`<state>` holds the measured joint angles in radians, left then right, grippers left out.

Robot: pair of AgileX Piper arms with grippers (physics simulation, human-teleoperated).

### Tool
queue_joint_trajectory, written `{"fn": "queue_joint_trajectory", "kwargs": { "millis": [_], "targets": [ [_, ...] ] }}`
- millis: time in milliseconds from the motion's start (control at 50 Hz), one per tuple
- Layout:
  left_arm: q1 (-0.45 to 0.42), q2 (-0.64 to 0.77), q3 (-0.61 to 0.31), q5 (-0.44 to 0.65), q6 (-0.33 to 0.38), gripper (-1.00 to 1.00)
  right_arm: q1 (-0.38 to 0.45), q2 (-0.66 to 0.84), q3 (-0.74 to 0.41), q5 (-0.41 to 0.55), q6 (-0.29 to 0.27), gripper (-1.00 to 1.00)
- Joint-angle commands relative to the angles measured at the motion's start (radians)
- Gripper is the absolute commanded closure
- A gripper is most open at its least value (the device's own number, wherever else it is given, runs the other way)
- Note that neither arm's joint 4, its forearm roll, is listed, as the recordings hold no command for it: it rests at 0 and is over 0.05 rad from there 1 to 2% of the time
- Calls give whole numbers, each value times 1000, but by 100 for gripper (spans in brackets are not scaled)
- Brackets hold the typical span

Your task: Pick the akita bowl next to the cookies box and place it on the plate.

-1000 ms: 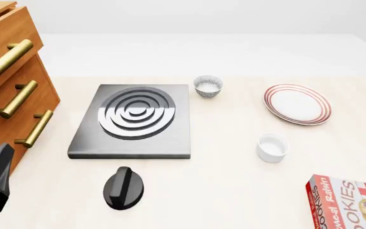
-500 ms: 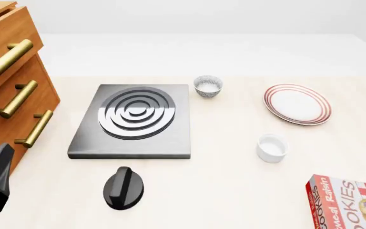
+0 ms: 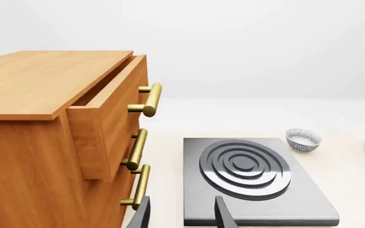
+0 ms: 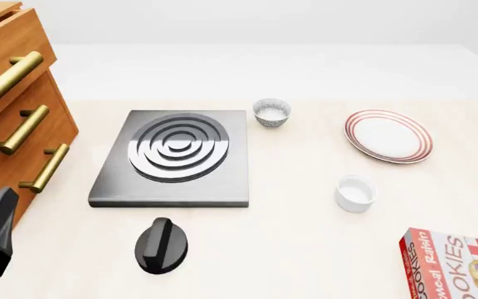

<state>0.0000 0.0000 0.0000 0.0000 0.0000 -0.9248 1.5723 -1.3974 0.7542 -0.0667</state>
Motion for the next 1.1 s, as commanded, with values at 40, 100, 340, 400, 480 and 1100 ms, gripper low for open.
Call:
{"fn": "queue_joint_trajectory", "kwargs": {
  "millis": [40,100,340,400,480,1100],
  "targets": [
    [0,0,0,0,0,-100,-23,70,-122,25,39,-100],
    [0,0,0,0,0,-100,-15,79,-136,30,49,-100],
    [0,0,0,0,0,-100,1,135,-201,39,74,-100],
    [0,0,0,0,0,-100,1,153,-221,43,79,-100],
    [0,0,0,0,0,-100,5,184,-256,50,80,-100],
    [0,0,0,0,0,-100,11,363,-443,72,60,-100]
  ]
}}
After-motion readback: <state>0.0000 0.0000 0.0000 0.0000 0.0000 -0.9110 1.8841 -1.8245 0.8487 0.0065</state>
